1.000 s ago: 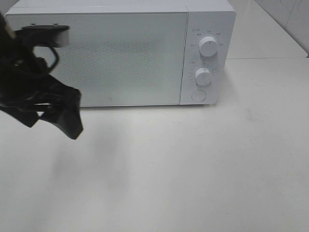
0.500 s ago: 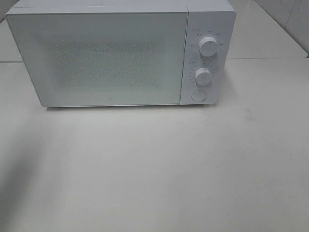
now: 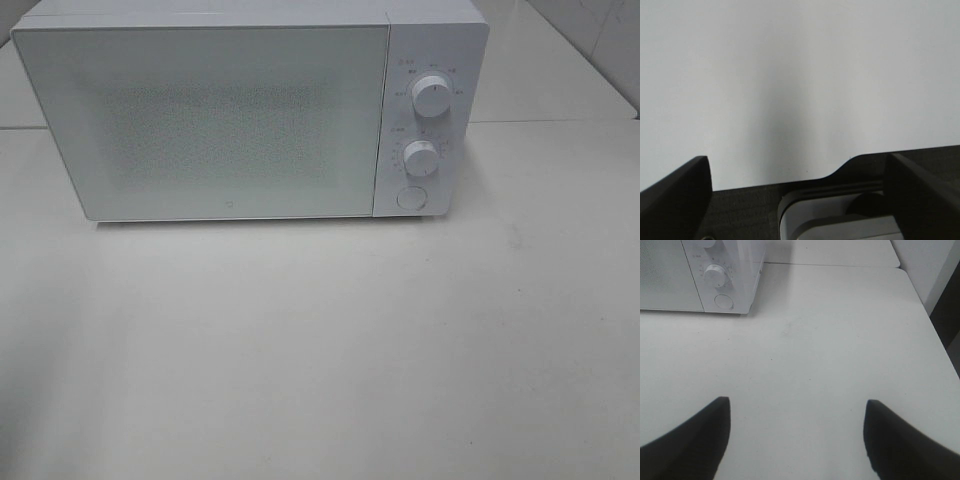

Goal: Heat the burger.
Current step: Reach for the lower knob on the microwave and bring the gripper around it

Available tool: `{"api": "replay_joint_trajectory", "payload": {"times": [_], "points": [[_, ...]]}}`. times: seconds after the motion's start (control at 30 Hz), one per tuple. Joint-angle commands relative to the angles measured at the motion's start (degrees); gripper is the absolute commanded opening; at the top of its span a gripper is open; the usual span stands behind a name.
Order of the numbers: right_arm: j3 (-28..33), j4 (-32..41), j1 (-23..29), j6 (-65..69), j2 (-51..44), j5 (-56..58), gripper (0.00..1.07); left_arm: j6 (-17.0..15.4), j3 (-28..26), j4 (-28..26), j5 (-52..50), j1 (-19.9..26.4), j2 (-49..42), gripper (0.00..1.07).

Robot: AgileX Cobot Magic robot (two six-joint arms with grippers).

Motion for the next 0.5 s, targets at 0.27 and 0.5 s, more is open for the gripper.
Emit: {"api": "replay_joint_trajectory", "payload": {"times": [0.27, 0.5], "points": [[0.11, 0.06, -0.40, -0.34, -1.55, -0.29, 0.74, -3.84, 4.93, 3.84, -1.09, 0.23, -19.19, 0.85], [0.11, 0.06, -0.40, -0.34, -1.55, -0.29, 0.74, -4.93, 5.16, 4.70, -1.09, 0.23, -28.53, 0.85]]}}
